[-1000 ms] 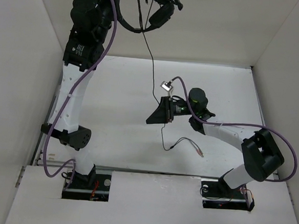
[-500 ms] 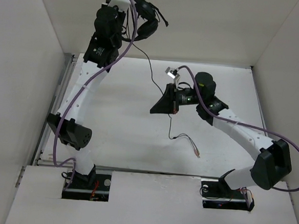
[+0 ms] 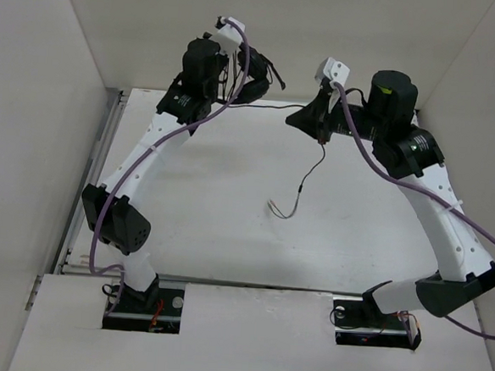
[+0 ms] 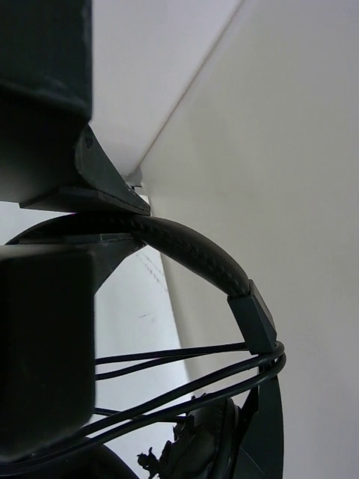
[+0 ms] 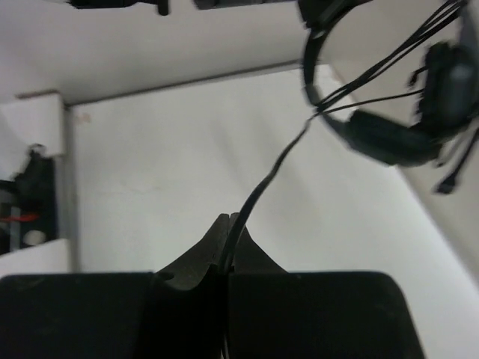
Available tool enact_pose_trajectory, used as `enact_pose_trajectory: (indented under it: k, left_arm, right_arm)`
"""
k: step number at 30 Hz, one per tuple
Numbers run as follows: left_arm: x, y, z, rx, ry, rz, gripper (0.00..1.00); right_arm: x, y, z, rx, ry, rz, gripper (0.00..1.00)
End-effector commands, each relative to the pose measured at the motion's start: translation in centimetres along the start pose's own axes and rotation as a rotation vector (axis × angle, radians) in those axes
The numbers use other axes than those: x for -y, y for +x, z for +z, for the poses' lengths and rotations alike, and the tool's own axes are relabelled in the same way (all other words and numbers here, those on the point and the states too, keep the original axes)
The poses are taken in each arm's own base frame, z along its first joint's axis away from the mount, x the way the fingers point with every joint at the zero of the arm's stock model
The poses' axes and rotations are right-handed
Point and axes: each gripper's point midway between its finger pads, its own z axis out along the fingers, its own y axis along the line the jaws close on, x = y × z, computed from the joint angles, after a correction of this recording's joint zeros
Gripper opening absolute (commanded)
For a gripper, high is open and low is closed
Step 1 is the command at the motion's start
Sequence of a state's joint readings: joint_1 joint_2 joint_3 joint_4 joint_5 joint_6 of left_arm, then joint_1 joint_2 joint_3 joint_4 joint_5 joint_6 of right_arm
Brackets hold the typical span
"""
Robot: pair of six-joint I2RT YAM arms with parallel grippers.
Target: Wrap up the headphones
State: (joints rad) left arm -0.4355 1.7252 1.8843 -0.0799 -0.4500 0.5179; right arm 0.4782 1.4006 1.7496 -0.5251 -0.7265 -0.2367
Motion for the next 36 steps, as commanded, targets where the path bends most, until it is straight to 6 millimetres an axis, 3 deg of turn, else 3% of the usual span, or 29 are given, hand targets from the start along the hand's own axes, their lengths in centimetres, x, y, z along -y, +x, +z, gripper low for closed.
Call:
enact_pose_trajectory:
  k: [1,6,9,14,19,27,36]
  left_arm:
    - [-1.5,-3.9,-3.1,0.109,-0.004,-0.043,0.0]
    - [3.1,-3.3,-5.1,0.095,0.144,-0.016,0.0]
    - [6.0,-3.3,-7.1,0.102,0.245,-0.014,0.0]
    - [8.5,-4.3,-9.7,0.134,0.357,-0.024,0.0]
    - [10.1,-6.2,-13.1,0.203,0.486,-0.05,0.0]
    - [11.8,-9.6,-18.2,0.287,0.697,-0.095,0.0]
    - [13.3,-12.2,-22.3,0.312,0.872,-0.146,0.0]
  right_arm:
    - [3.4,0.7,-1.4,-0.105,0.157,-0.206,0.01]
    - [7.7,0.0,-2.8,-0.159,0.342,-0.383,0.01]
    - [11.7,-1.4,-4.2,-0.186,0.538,-0.538,0.0]
    - [16.9,-3.4,-6.7,-0.184,0.808,-0.709,0.0]
    - [20.4,-4.6,-8.9,-0.162,0.957,-0.747,0.01]
    - [24.3,-3.0,-9.5,-0.158,1.003,-0.653,0.02]
    - [24.7,-0.8,-7.8,-0.127,0.938,-0.536,0.04]
